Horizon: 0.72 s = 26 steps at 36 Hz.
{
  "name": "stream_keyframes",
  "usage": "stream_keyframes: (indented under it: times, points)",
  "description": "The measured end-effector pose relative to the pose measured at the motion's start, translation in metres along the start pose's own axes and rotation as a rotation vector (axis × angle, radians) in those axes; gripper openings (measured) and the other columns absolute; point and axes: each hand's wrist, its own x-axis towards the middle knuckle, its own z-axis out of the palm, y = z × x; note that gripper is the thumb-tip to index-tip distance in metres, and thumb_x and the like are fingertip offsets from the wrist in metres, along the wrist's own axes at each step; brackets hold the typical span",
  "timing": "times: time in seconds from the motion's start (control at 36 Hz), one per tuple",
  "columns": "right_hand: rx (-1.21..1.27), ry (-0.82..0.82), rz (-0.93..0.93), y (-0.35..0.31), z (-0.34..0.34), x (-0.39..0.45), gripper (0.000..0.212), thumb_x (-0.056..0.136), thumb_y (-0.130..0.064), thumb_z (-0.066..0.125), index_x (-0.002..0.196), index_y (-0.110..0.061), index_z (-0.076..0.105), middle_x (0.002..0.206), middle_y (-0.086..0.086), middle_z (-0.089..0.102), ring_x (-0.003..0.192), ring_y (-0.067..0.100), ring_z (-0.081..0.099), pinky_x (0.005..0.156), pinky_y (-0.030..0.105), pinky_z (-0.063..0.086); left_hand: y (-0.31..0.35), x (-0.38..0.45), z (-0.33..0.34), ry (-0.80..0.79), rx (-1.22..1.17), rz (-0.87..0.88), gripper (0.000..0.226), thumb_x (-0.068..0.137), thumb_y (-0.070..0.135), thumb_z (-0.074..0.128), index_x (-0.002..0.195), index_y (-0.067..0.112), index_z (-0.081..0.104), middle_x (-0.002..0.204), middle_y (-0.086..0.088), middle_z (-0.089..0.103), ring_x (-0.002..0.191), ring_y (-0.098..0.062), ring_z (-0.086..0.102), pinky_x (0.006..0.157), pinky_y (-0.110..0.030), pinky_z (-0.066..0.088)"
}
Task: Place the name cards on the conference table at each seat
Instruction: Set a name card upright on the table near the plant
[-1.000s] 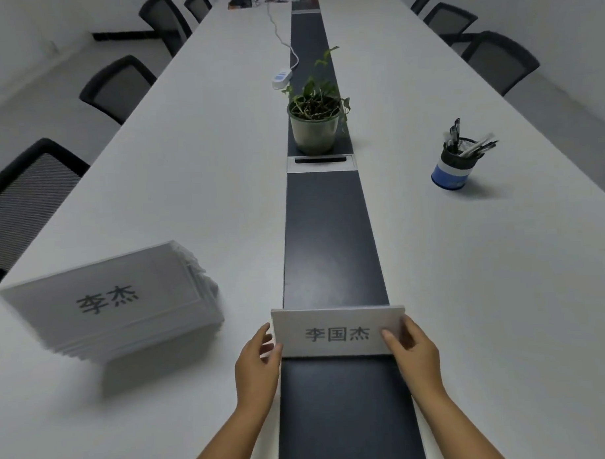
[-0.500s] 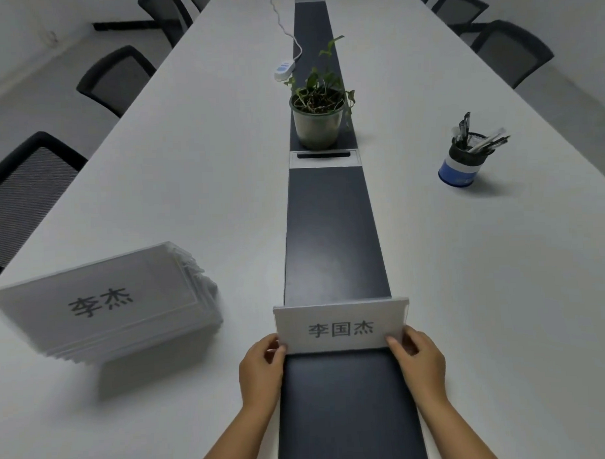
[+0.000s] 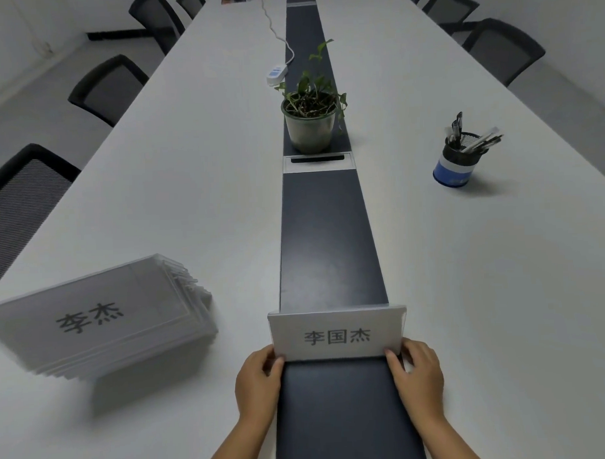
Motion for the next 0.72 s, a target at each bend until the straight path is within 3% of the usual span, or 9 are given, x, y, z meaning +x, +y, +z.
stream_keyframes:
  times: [0.14,0.33,0.47,0.53,0.58,0.64,0.69,0.72]
  points:
    - [0.009,0.002,0.012,0.0004,0.0014,0.0008,0.012,0.074,-0.002,0.067,0.084,0.002,0.063,0.083,0.016,0.063,0.079,0.022,0.047,0.070,0.031,0.036,-0.0013,0.0003,0.0001,-0.001,0.012,0.008,0.018,0.082,0.012,0.058,0.097,0.016,0.067,0.089,0.001,0.065,0.082,-0.018,0.059,0.067,-0.023,0.040]
    - [-0.016,0.007,-0.002,0.0035,0.0026,0.0021,0.009,0.073,-0.002,0.068,0.080,0.002,0.063,0.074,0.008,0.055,0.075,0.024,0.047,0.067,0.031,0.034,-0.0012,0.0003,-0.0017,0.005,0.007,0.018,0.020,0.083,0.015,0.058,0.100,0.019,0.067,0.086,0.006,0.064,0.077,-0.011,0.057,0.063,-0.010,0.037]
    - [-0.048,0.017,-0.006,0.0072,0.0038,0.0026,0.014,0.070,0.002,0.069,0.083,0.004,0.064,0.079,0.019,0.063,0.076,0.029,0.051,0.068,0.032,0.036,-0.0002,0.0013,-0.0028,-0.012,0.014,0.034,0.023,0.084,0.017,0.057,0.106,0.017,0.065,0.096,0.001,0.067,0.080,-0.011,0.056,0.066,-0.010,0.038]
    - [-0.049,0.035,-0.011,0.0089,0.0031,0.0018,0.014,0.069,0.001,0.070,0.082,0.005,0.065,0.078,0.023,0.064,0.075,0.036,0.057,0.068,0.032,0.038,-0.0016,0.0012,-0.0020,-0.013,0.040,0.048,0.020,0.083,0.018,0.058,0.102,0.021,0.067,0.088,0.006,0.067,0.073,-0.006,0.055,0.062,-0.006,0.035]
    - [-0.041,0.050,-0.007,0.0073,0.0044,0.0029,0.025,0.068,-0.017,0.064,0.077,0.006,0.066,0.072,0.025,0.065,0.068,0.037,0.059,0.061,0.028,0.040,-0.0022,0.0023,-0.0034,-0.015,0.064,0.066,0.021,0.081,0.019,0.060,0.101,0.025,0.066,0.077,0.014,0.060,0.070,-0.002,0.052,0.059,-0.005,0.033]
    - [0.007,0.028,0.002,0.0095,0.0051,0.0027,0.040,0.065,-0.029,0.057,0.078,0.007,0.066,0.070,0.027,0.066,0.066,0.025,0.055,0.059,0.024,0.037,-0.0028,0.0025,-0.0004,-0.034,0.083,0.066,0.027,0.080,0.021,0.061,0.106,0.027,0.064,0.072,0.015,0.055,0.069,-0.003,0.050,0.059,-0.005,0.033]
    - [0.044,0.074,0.011,0.0031,0.0018,0.0002,0.036,0.064,-0.013,0.071,0.091,0.010,0.064,0.081,0.030,0.067,0.069,0.032,0.057,0.065,0.018,0.039,-0.0034,0.0003,-0.0020,-0.028,0.038,0.057,0.036,0.079,0.019,0.063,0.114,0.024,0.059,0.079,0.012,0.055,0.070,-0.004,0.050,0.059,-0.007,0.037]
    - [0.071,0.104,0.014,0.0012,0.0002,-0.0005,0.045,0.059,-0.010,0.075,0.097,0.011,0.061,0.087,0.032,0.066,0.070,0.038,0.060,0.068,0.012,0.039,-0.0027,-0.0017,-0.0033,-0.018,-0.013,0.045,0.041,0.078,0.018,0.065,0.117,0.022,0.056,0.085,0.008,0.057,0.071,-0.005,0.051,0.060,-0.007,0.040]
